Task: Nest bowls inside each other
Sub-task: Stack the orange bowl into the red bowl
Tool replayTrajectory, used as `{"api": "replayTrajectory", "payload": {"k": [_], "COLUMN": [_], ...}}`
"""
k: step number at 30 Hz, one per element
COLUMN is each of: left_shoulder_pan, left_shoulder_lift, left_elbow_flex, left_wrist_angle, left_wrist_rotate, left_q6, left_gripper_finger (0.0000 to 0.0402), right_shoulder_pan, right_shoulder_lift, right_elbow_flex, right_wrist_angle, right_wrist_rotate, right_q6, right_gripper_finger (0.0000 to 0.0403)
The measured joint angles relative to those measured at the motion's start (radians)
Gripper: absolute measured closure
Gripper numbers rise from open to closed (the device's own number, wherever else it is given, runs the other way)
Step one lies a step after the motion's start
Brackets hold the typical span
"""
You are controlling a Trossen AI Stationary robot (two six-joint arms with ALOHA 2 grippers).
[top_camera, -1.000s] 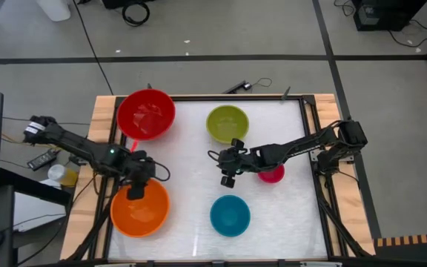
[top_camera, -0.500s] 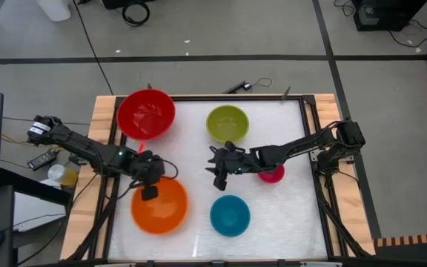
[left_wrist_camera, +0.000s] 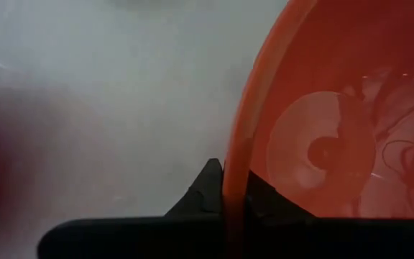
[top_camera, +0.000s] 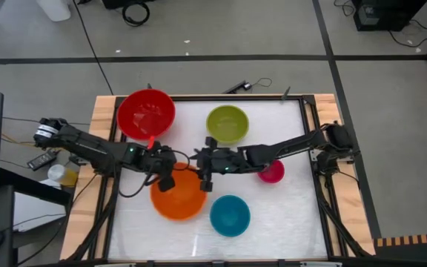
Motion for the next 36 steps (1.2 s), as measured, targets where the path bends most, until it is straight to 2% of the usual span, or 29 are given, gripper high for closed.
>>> {"api": "replayTrajectory", "payload": {"k": [5, 11, 13, 15, 19, 22, 25, 29, 32, 36], "left_shoulder_pan": [0.005, 0.0, 0.0, 0.0, -0.01, -0.022, -0.053, -0.129, -0.208, -0.297], "left_shoulder_lift": [0.007, 0.007, 0.008, 0.008, -0.002, -0.029, -0.082, -0.192, -0.283, -0.394], "left_elbow_flex": [0.02, 0.029, 0.029, 0.029, 0.029, 0.041, 0.07, 0.128, 0.172, 0.191], "left_wrist_angle": [0.023, 0.021, 0.027, 0.035, 0.037, 0.02, -0.041, -0.103, -0.174, -0.186], "left_wrist_rotate": [-0.046, -0.093, -0.095, -0.097, -0.091, -0.097, -0.104, -0.204, -0.313, -0.441], "left_q6": [0.037, 0.053, 0.06, 0.059, 0.046, 0.073, 0.094, 0.08, 0.061, 0.049], "left_gripper_finger": [0.0392, 0.0391, 0.0391, 0.0391, 0.0373, 0.0339, 0.0295, 0.0249, 0.0237, 0.0236], "right_shoulder_pan": [-0.001, -0.015, -0.023, -0.03, -0.048, -0.067, -0.096, -0.17, -0.235, -0.315], "right_shoulder_lift": [0.12, 0.195, 0.212, 0.214, 0.204, 0.187, 0.186, 0.189, 0.181, 0.182], "right_elbow_flex": [0.069, 0.133, 0.149, 0.159, 0.162, 0.167, 0.171, 0.164, 0.166, 0.166], "right_wrist_angle": [-0.091, -0.229, -0.264, -0.291, -0.297, -0.298, -0.259, -0.155, -0.018, 0.176], "right_wrist_rotate": [0.094, 0.067, 0.067, 0.062, 0.058, 0.049, 0.011, -0.048, -0.073, -0.169], "right_q6": [-0.01, 0.029, 0.043, 0.048, 0.086, 0.064, 0.061, 0.059, 0.098, 0.181], "right_gripper_finger": [0.0176, 0.0172, 0.0192, 0.0229, 0.0351, 0.0357, 0.0357, 0.0357, 0.0357, 0.0357]}}
